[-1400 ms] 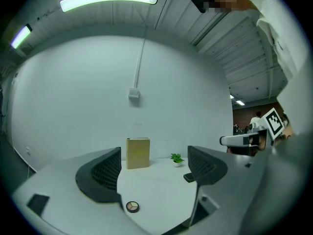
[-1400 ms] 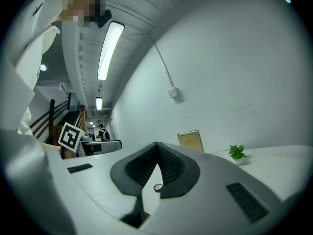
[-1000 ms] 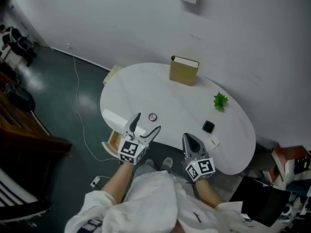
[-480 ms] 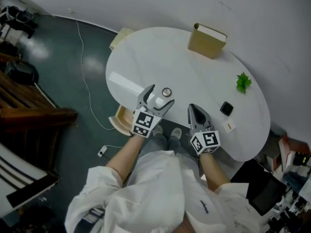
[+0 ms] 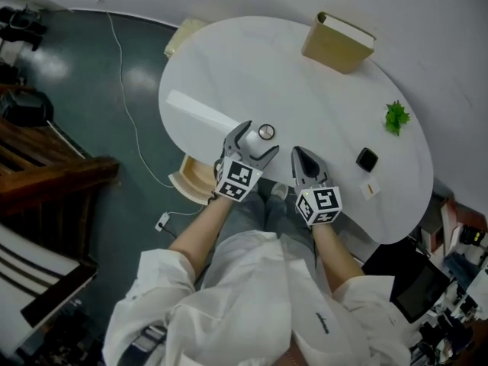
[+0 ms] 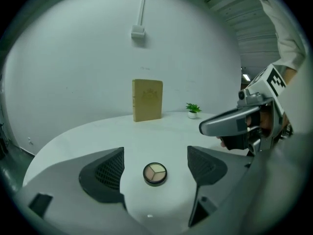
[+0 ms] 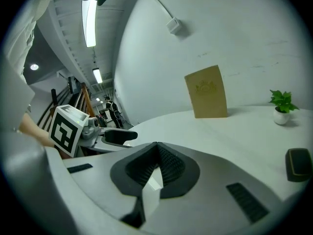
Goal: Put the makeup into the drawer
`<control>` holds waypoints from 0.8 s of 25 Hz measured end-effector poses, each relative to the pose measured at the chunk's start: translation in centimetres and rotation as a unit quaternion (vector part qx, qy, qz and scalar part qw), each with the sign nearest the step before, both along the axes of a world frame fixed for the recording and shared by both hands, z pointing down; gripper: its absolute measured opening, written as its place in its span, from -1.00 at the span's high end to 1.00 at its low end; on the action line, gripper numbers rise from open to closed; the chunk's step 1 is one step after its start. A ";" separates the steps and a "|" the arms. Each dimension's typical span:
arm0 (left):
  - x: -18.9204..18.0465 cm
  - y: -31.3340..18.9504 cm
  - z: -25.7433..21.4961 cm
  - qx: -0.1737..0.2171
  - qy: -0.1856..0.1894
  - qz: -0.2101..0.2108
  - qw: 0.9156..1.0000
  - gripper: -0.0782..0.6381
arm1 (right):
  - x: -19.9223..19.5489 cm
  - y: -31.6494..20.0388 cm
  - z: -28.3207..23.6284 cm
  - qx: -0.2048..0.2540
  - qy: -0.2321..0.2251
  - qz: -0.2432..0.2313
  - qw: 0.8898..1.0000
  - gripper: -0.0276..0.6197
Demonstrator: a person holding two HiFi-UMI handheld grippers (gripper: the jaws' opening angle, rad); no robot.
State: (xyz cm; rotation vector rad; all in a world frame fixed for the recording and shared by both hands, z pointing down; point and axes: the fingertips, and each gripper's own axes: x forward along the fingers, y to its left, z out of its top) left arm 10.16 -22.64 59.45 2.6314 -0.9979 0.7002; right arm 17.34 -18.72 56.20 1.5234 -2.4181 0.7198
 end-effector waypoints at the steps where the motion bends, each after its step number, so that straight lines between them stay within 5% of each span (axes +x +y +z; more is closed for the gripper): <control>1: 0.1 -0.1 0.6 -0.003 -0.003 0.003 1.000 -0.36 | -0.1 -0.1 0.4 -0.003 0.001 -0.001 1.000 0.86; 20: 1.5 -1.9 7.4 -0.048 -0.064 0.002 0.997 -0.35 | -0.1 -0.8 4.9 -0.035 0.002 -0.001 0.999 0.86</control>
